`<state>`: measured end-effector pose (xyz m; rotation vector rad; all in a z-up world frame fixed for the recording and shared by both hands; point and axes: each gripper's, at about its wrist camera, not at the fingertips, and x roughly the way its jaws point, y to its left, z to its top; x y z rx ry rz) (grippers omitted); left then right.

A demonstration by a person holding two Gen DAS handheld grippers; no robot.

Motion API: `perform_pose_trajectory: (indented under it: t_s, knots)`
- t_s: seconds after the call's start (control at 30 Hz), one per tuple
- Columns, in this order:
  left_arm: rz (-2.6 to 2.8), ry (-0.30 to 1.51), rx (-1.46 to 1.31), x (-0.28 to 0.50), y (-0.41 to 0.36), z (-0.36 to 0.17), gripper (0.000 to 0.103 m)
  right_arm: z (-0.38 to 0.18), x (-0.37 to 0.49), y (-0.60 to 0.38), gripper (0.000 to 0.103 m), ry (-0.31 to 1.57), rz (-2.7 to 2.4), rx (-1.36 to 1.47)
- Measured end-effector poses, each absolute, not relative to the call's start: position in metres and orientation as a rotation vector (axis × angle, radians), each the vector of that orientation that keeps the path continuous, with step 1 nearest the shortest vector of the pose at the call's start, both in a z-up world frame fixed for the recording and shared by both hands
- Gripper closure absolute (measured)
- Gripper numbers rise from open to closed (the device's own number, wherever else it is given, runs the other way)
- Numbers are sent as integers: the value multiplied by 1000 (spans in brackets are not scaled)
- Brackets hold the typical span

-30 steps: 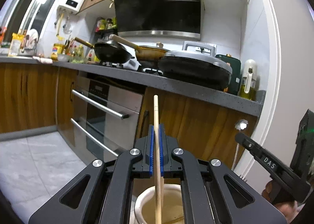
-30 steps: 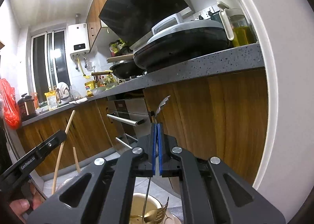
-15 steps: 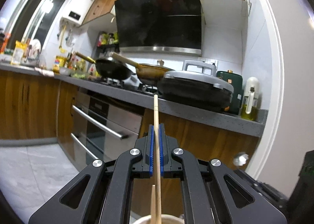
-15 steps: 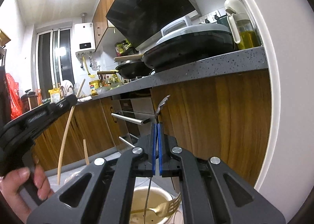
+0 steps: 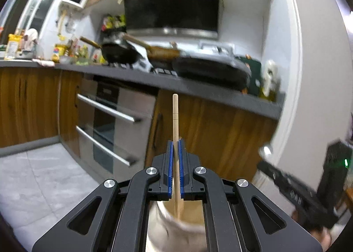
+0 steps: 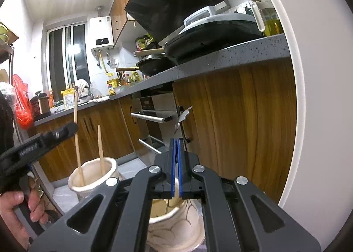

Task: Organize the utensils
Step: 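Lower the chopstick into the tall pot while the right tool drops the spoon into the small pot, then open both tools and withdraw from the holder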

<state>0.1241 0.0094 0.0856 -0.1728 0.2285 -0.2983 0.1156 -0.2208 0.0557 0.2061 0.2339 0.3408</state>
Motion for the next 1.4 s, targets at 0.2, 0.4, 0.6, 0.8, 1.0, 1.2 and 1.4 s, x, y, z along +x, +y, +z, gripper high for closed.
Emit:
perform_pose_trajectory:
  t_s: [0.2,0.4,0.6,0.8,1.0,1.2,1.4]
  knots:
    - [-281,287,-77,104,-6,73,98,52,108,-223,101,259,339,198]
    - [-262,369,-49,103,-12,60,98,50,106,-222,101,290,338,188]
    - [-247,370,-41,97,-10,59,96,50,105,-222,101,316,332,183]
    - [-236,387,-38,93,-9,63,80,49,103,-224,100,340,335,189]
    - [-230,380,-55,79,-4,67,58,53,96,-223,64,339,350,181]
    - [-210,398,-41,64,-1,67,51,53,91,-227,55,364,340,190]
    - [-178,401,-32,45,5,68,15,57,74,-237,25,370,323,186]
